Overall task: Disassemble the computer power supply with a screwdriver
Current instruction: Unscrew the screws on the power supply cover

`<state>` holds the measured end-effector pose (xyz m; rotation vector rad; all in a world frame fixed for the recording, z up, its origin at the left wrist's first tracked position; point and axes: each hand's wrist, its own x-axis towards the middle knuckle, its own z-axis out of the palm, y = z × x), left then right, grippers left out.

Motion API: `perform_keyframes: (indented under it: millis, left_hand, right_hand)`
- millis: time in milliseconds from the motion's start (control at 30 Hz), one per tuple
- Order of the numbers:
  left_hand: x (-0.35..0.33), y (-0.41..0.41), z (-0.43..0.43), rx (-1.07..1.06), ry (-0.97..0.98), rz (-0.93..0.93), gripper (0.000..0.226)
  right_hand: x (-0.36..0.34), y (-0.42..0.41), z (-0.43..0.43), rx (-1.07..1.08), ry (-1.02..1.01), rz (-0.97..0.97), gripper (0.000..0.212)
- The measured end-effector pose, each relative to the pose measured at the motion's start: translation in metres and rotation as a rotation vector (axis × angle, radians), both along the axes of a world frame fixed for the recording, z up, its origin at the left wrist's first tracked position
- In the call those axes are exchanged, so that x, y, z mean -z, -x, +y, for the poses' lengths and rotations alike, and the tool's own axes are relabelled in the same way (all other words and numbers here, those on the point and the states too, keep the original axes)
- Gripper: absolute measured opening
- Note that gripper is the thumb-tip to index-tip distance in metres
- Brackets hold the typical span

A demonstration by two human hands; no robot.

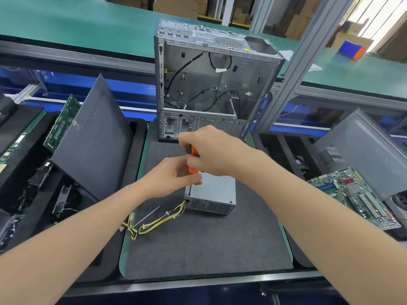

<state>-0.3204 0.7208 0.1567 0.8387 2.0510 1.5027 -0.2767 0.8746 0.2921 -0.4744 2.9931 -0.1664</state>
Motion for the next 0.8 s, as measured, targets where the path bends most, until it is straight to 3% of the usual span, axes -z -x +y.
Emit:
perform_keyframes:
  millis: [167, 267, 400, 800]
  left_hand:
    - [0.007, 0.001, -0.009, 0.051, 0.185, 0.210, 0.029]
    - [0.021, -0.003, -0.011, 0.057, 0.327, 0.331, 0.023]
    - [0.036, -0.005, -0.010, 0.013, 0.269, 0.346, 0.009]
    - [0.045, 0.004, -0.002, 0.073, 0.366, 0.397, 0.013]
  right_hand:
    - [-0.001, -0.005, 0.002, -0.027, 0.038, 0.008, 0.006]
    - [-0.001, -0.007, 0.004, -0.024, 0.072, 0.039, 0.007]
    - [-0.005, -0.007, 0.008, -0.021, 0.094, 0.086, 0.008]
    - [-0.012, -0.012, 0.019, 0.024, 0.077, 0.106, 0.010]
